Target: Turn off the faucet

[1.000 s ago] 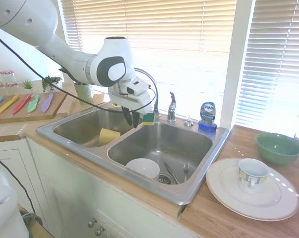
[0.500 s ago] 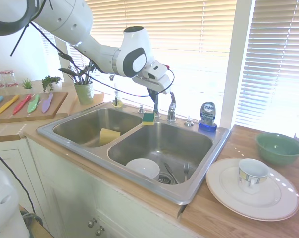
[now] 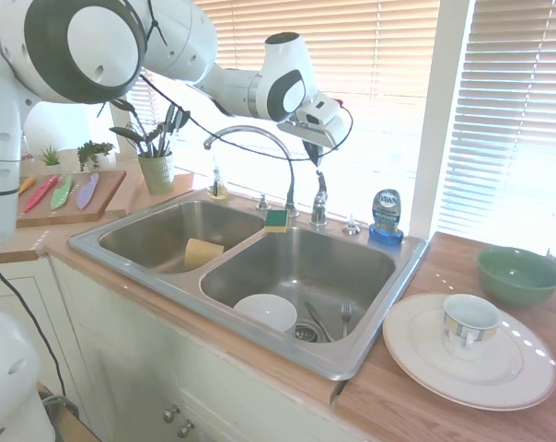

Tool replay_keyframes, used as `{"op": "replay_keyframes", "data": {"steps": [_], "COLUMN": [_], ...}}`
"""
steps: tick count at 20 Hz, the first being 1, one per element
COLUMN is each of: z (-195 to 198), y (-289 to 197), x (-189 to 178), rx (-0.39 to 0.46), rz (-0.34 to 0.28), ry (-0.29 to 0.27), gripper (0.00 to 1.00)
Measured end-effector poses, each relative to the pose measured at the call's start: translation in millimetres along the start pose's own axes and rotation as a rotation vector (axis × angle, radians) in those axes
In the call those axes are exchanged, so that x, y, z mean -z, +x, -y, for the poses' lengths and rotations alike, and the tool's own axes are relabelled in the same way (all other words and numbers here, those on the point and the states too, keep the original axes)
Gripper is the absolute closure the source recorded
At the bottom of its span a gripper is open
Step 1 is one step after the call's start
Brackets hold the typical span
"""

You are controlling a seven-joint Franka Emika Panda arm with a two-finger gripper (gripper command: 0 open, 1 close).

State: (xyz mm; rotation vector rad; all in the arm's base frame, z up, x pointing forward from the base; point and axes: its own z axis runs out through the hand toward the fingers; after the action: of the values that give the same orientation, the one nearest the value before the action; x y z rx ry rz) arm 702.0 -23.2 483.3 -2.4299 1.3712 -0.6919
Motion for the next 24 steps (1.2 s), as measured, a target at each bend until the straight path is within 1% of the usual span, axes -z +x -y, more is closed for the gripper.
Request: {"op": "replay_keyframes", "data": {"steps": [3, 9, 17, 24], "z": [12.1, 26.2, 15.9, 14.5], "y": [7.7, 17.1, 10.0, 2.3], "x": [-1.4, -28.9, -64.4, -69.7], "rx": [-0.008, -0.016, -0.023, -0.004], "rz": [-0.002, 0.015, 0.056, 0.087], "ry": [0.0, -0.019, -0.057, -0.079], "gripper": [1.0, 1.0, 1.0, 1.0]}}
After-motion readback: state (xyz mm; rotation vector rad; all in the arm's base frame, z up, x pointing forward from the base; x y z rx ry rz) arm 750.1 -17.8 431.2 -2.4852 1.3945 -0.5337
